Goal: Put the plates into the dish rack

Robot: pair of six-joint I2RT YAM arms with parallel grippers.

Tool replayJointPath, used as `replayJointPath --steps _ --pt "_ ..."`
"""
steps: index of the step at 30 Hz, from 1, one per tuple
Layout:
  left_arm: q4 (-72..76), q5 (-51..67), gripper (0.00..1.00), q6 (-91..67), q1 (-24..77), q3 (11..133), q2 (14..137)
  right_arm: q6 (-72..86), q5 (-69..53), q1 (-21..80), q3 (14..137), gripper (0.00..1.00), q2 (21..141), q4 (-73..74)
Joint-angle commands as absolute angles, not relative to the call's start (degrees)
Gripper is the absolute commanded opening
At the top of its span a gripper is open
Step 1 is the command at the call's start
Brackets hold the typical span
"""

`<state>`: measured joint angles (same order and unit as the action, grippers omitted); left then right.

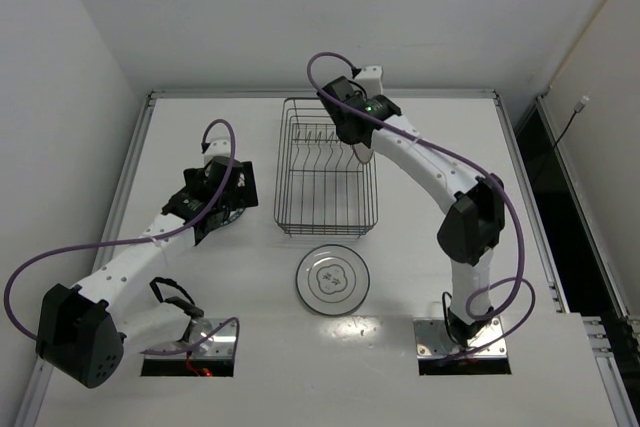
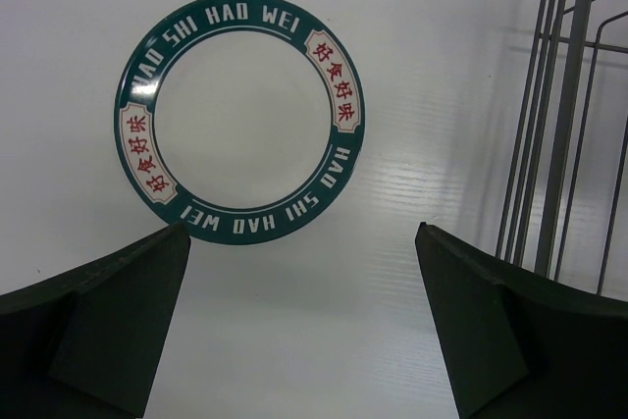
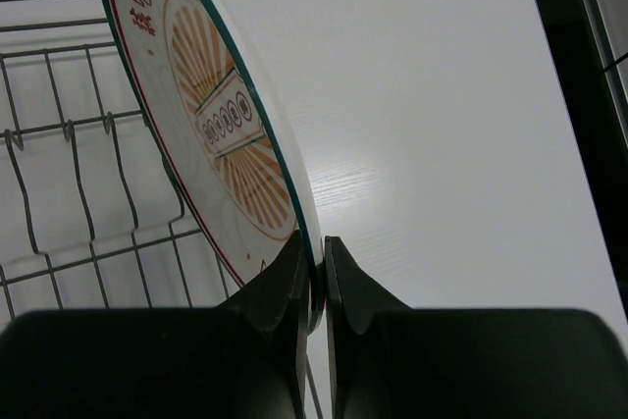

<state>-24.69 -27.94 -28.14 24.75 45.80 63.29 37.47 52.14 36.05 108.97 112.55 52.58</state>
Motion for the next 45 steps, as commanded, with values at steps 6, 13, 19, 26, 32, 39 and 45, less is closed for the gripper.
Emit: replayJointPath --steps 6,13,19,26,32,39,45 --pt "-24.17 -28.56 1.0 -28.56 24.35 47.29 63.19 37.27 58.27 35.16 109.68 0.0 106.61 53.79" --pt "-24.17 -28.56 1.0 -28.56 24.35 47.29 63.19 38.14 55.82 35.68 111.45 0.0 112.23 54.5" --pt "-24.17 -28.56 1.0 -28.56 24.35 47.29 63.19 36.91 50.1 35.68 112.5 0.0 117.24 53.35" --pt "-24.17 -28.56 1.0 -28.56 24.35 47.29 63.19 36.21 45.97 35.16 110.66 0.24 116.82 53.44" --pt "-24.17 -28.56 1.0 -28.56 24.35 47.29 63.19 31.21 42.8 34.63 104.52 0.57 104.35 51.94" --pt "-24.17 -28.56 1.0 -28.56 24.35 47.29 63.19 31.55 17.09 34.63 76.17 1.0 73.79 42.67" --pt "-24.79 -29.7 1.0 -28.56 24.87 47.29 63.19 54.86 -1.48 34.63 32.22 1.0 37.52 26.65"
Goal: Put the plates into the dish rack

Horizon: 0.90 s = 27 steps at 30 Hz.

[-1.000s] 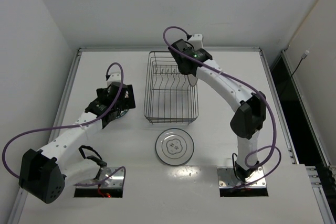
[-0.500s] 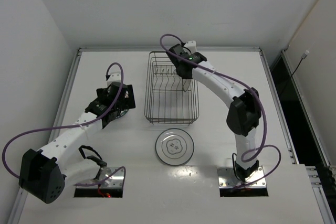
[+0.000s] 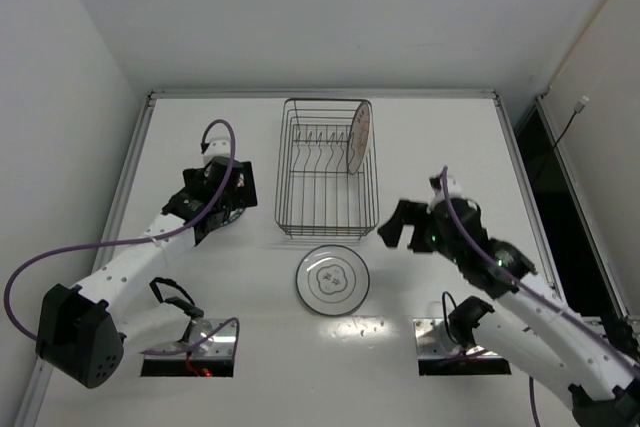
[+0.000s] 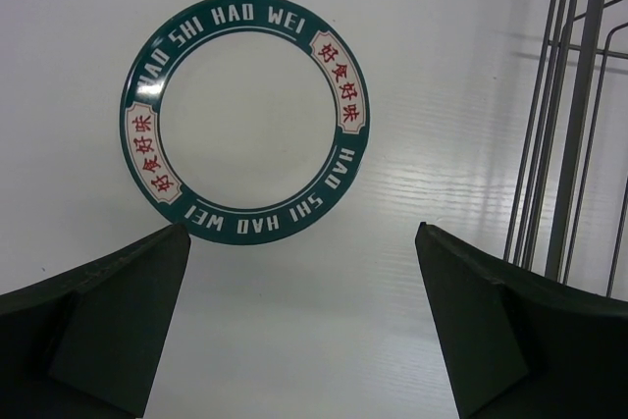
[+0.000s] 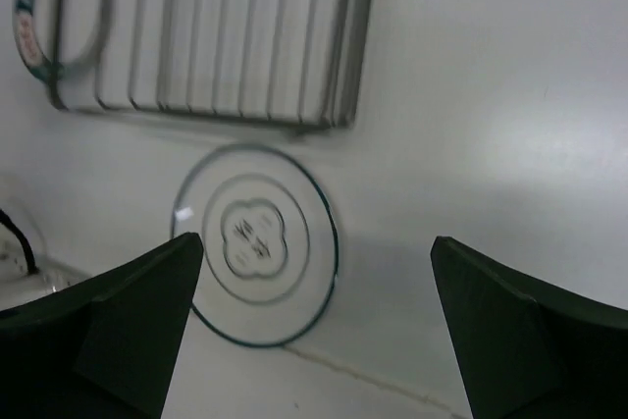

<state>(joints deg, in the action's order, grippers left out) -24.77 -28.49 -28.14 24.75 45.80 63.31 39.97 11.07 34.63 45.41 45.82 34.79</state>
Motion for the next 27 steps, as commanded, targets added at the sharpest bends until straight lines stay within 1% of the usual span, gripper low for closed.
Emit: replayJointPath --steps 1,3,4,6,7,9,11,14,15,16,18,19,20,21,22,23,24,25,26,27 --pt "-24.79 -30.4 1.0 -28.56 24.87 47.29 62.58 58.59 -2.89 34.63 22.95 1.0 33.7 25.41" --pt "-24.79 -31.19 1.0 -28.56 24.87 47.29 62.06 65.45 -8.24 34.63 14.02 1.0 27.19 21.47" --pt "-24.79 -31.2 1.0 -28.56 24.87 47.29 61.35 71.92 -10.26 34.63 6.93 1.0 21.94 18.84" --pt "-24.79 -31.2 1.0 -28.56 24.87 47.29 60.83 77.84 -11.33 35.33 -1.27 1.0 17.95 17.33" --pt "-24.79 -31.2 1.0 -28.56 24.87 47.29 60.21 81.26 -12.21 35.33 -3.32 1.0 15.49 14.18" --pt "-24.79 -31.2 1.0 -28.56 24.87 47.29 59.68 82.87 -12.91 35.33 -7.27 1.0 15.47 11.79" --pt "-24.79 -31.2 1.0 -28.56 24.87 47.29 59.68 84.11 -12.92 35.33 -8.7 1.0 17.65 8.89" --pt "-24.79 -30.5 1.0 -28.56 24.87 47.29 59.16 83.59 -12.92 35.33 -8.7 0.98 28.62 2.12" --pt "-24.79 -30.5 1.0 -28.56 24.87 47.29 59.15 83.06 -12.92 35.85 -6.44 0.96 32.39 1.24" --pt "-24.79 -30.5 1.0 -28.56 24.87 47.29 59.15 82.53 -12.31 35.86 -5.02 0.93 40.96 1.23" --pt "-24.79 -30.5 1.0 -28.56 24.87 47.29 59.15 80.78 -12.3 37.79 -0.73 0.89 50.58 -0.43" --pt "-24.79 -29.89 1.0 -28.56 24.87 47.29 59.15 80.77 -12.3 38.66 0.78 0.85 55.32 -0.44" --pt "-24.79 -29.88 1.0 -28.56 24.87 47.29 59.15 80.25 -12.3 40.59 2.27 0.84 64.07 -1.83" --pt "-24.79 -29.88 1.0 -28.56 24.87 47.29 59.15 80.24 -12.3 41.65 4.72 0.81 67.9 -3.06" --pt "-24.79 -29.88 1.0 -28.56 24.87 47.29 59.15 80.24 -12.3 42.7 5.79 0.77 71.16 -4.12" --pt "-24.79 -29.88 1.0 -28.56 24.87 47.29 58.54 80.24 -12.3 44.54 6.5 0.71 73.89 -6.57" --pt "-24.79 -29.88 1.0 -28.56 24.87 47.29 58.54 81.11 -12.3 45.17 7.03 0.62 77.57 -7.72" --pt "-24.79 -29.88 1.0 -28.56 24.87 47.29 58.54 81.73 -12.3 45.78 7.03 0.38 78.74 -7.73" --pt "-24.79 -29.88 1.0 -28.56 24.87 47.29 57.84 82.35 -12.3 45.79 7.03 0.24 78.75 -7.73" --pt "-24.79 -30.4 1.0 -28.56 24.87 47.29 57.83 83.31 -11.78 45.79 7.03 0.14 77.71 -7.73"
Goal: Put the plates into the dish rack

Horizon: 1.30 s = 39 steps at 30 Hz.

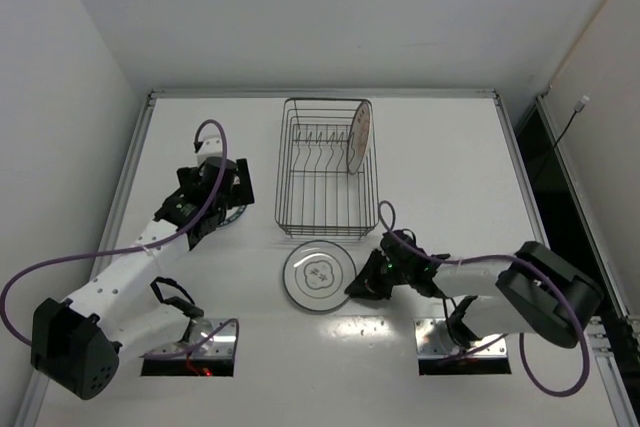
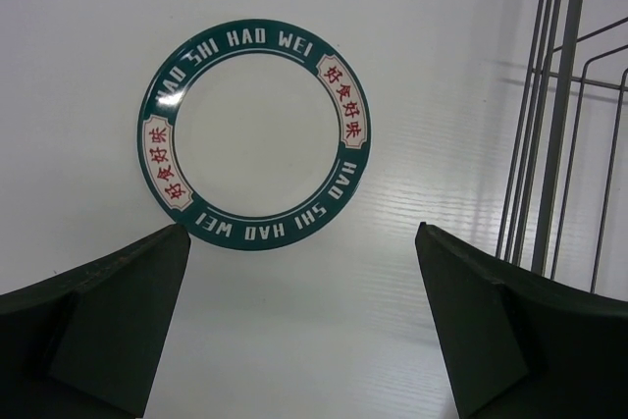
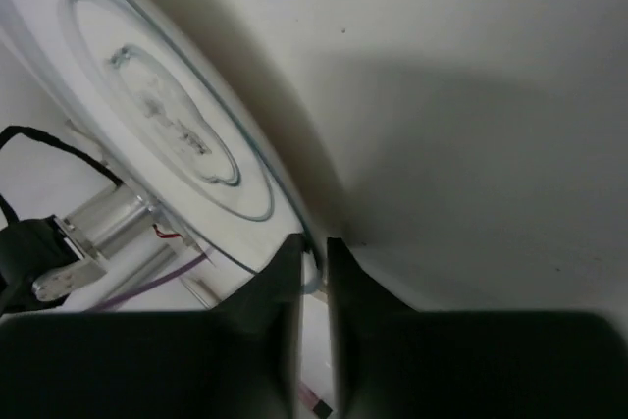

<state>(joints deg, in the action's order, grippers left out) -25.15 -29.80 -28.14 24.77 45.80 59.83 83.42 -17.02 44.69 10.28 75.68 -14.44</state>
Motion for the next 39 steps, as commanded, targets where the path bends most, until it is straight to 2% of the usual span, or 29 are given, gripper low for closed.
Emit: replayJointPath --steps 1,5,7,8,9,12,13,15,21,24,27,30,34,39 --pt "-24.79 -30.41 1.0 -28.56 24.87 47.29 57.31 83.84 -11.78 45.79 6.34 0.01 75.87 -6.43" --pt "-24.79 -30.94 1.0 -28.56 25.4 46.76 56.78 85.08 -8.26 46.32 6.23 0.0 62.43 5.68" --pt "-24.79 -30.94 1.0 -28.56 25.4 46.76 56.78 83.51 -8.26 47.1 8.25 0.0 55.85 17.44" --pt "-24.79 -30.94 1.0 -28.56 25.4 46.76 56.78 83.5 -5.48 48.33 11.57 0.0 46.85 22.88" --pt "-24.79 -30.94 1.0 -28.56 25.4 46.76 56.78 83.5 -3.88 50.95 13.6 0.0 41.8 34.77" --pt "-25.31 -30.94 1.0 -28.56 25.4 46.76 56.78 83.5 2.18 52.2 23.09 0.0 25.21 51.54" --pt "-25.31 -30.94 1.0 -28.56 25.4 46.76 56.78 81.41 3.68 52.21 28.86 0.0 22.96 59.6" --pt "-25.31 -30.94 1.0 -28.56 25.4 46.76 56.78 79.11 7.63 51.68 35.04 0.0 22.06 65.02" --pt "-25.31 -31.46 1.0 -28.56 25.93 46.76 56.78 64.88 23.52 51.68 68.82 0.0 41.89 74.17" --pt "-25.84 -31.46 1.0 -28.56 25.93 46.76 56.25 57.85 41.15 51.68 85.21 0.0 55.69 76.2" --pt "-26.46 -33.92 1.0 -29.09 28.99 46.76 56.25 52.66 49.45 51.68 97.33 0.0 68.93 75.07" --pt "-26.98 -34.54 1.0 -29.62 30.4 46.76 56.25 47.99 52.71 51.15 104.75 0.0 77.05 69.27" --pt "-27.51 -36.82 1.0 -30.15 31.73 46.76 56.25 47.29 58.53 50.63 114.68 0.0 93.99 67.95" --pt "-28.56 -37.97 1.0 -31.2 31.73 47.29 56.25 41.58 60.47 47.82 128.65 0.0 108.43 65.22"
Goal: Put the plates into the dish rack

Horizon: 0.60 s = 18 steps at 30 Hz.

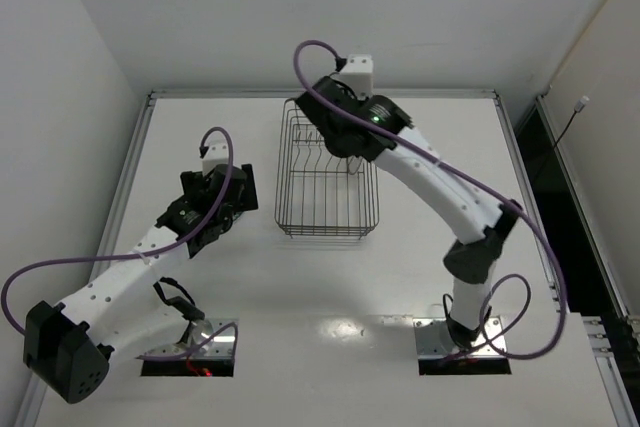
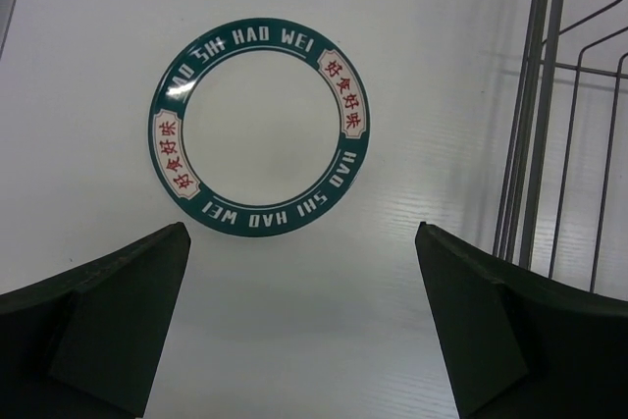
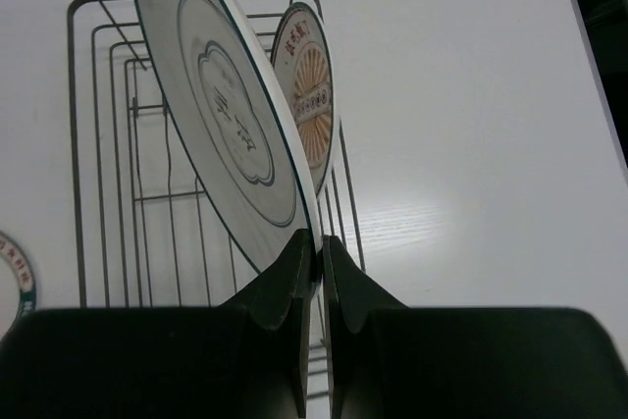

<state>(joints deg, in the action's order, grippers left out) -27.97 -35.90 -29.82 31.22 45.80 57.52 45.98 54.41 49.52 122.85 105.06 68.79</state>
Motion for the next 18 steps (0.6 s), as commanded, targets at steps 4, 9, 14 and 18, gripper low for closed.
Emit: replayJointPath --steps 4,9,14,18 --pt "-29.36 -40.77 1.0 -32.34 31.73 47.99 55.55 40.87 59.77 43.78 134.47 0.0 114.52 64.79" --pt "-29.88 -41.83 1.0 -32.34 31.73 47.46 54.84 40.87 55.47 39.82 127.8 0.0 115.05 60.3" --pt "-29.36 -41.84 1.0 -32.34 31.73 47.99 56.6 40.25 51.69 38.76 122.62 0.0 118.04 56.35" --pt "-29.88 -41.84 1.0 -32.34 31.73 47.99 56.6 40.25 51.07 38.76 119.98 0.0 120.15 55.2"
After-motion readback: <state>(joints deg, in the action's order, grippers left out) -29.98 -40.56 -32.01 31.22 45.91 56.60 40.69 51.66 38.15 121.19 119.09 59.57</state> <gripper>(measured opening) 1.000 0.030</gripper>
